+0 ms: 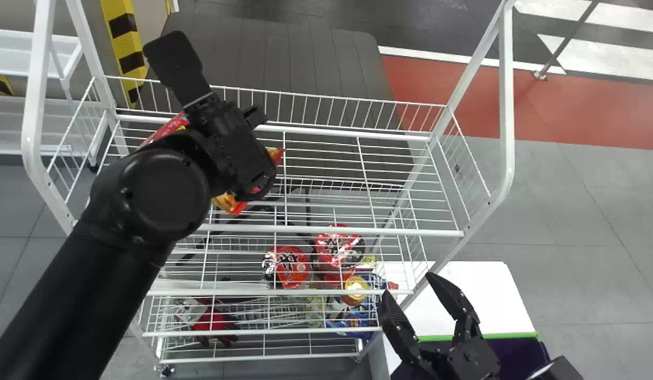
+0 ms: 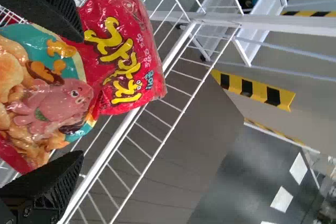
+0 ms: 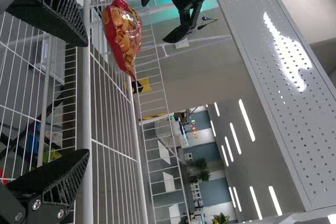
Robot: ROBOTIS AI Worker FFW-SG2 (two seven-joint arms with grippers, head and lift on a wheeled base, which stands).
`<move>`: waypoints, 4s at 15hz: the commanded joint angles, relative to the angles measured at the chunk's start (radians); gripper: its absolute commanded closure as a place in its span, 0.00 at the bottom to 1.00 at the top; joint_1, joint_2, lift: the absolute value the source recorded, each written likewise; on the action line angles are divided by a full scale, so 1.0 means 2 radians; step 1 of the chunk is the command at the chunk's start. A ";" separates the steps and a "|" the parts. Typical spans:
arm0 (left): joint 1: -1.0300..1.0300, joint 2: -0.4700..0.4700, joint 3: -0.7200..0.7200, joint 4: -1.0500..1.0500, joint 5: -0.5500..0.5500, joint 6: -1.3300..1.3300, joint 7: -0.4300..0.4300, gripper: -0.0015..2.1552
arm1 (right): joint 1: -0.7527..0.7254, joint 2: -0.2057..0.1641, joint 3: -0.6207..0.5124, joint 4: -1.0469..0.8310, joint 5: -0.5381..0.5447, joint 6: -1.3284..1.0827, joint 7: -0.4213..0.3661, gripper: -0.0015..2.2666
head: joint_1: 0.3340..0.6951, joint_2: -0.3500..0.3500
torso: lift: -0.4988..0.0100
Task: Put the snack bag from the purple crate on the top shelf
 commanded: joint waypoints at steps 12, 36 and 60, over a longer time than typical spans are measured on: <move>-0.022 -0.001 0.018 0.077 0.012 -0.002 -0.025 0.08 | -0.003 0.000 0.004 0.001 -0.004 0.003 0.003 0.04 | 1.00 0.28 | 0.98; 0.048 -0.001 -0.033 -0.126 -0.205 0.297 -0.077 0.86 | -0.006 -0.001 0.007 0.005 -0.007 0.005 0.004 0.04 | 1.00 0.22 | 0.98; 0.174 0.094 0.028 -0.139 -0.625 -0.029 -0.512 0.81 | -0.008 -0.001 0.010 0.012 -0.008 -0.002 0.004 0.04 | 1.00 0.30 | 0.98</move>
